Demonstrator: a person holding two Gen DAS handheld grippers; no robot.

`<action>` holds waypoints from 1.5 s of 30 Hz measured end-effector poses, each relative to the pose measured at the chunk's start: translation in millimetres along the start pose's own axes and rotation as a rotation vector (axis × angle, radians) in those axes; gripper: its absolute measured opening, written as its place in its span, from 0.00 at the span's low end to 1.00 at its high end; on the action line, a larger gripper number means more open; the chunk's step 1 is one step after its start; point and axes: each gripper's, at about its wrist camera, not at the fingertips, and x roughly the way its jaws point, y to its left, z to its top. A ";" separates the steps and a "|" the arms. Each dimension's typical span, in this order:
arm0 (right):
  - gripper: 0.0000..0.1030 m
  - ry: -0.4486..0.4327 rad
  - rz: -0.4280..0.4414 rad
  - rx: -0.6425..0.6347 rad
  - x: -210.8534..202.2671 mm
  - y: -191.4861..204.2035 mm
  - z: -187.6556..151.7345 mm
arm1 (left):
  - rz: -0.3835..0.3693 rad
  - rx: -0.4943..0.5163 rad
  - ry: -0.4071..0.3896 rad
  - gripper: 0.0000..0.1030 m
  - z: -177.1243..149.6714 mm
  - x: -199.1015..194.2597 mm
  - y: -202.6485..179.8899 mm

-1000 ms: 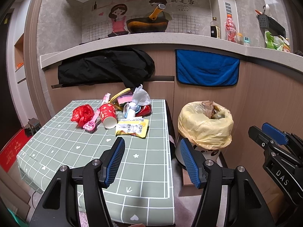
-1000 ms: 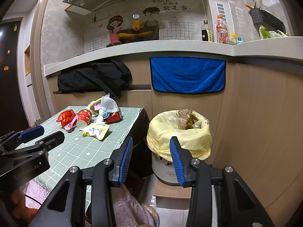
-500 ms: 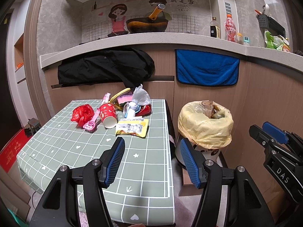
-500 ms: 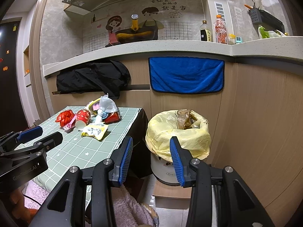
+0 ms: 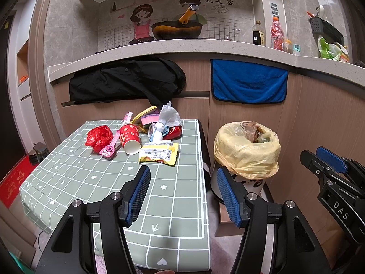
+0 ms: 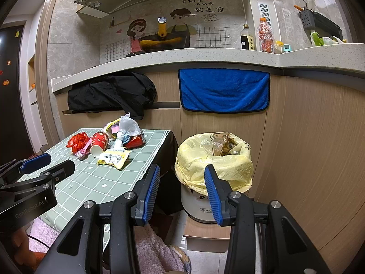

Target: Collect trash

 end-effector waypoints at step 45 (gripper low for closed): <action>0.37 0.016 0.011 -0.019 15.4 3.3 6.8 | 0.009 -0.037 0.027 0.60 2.2 9.6 11.1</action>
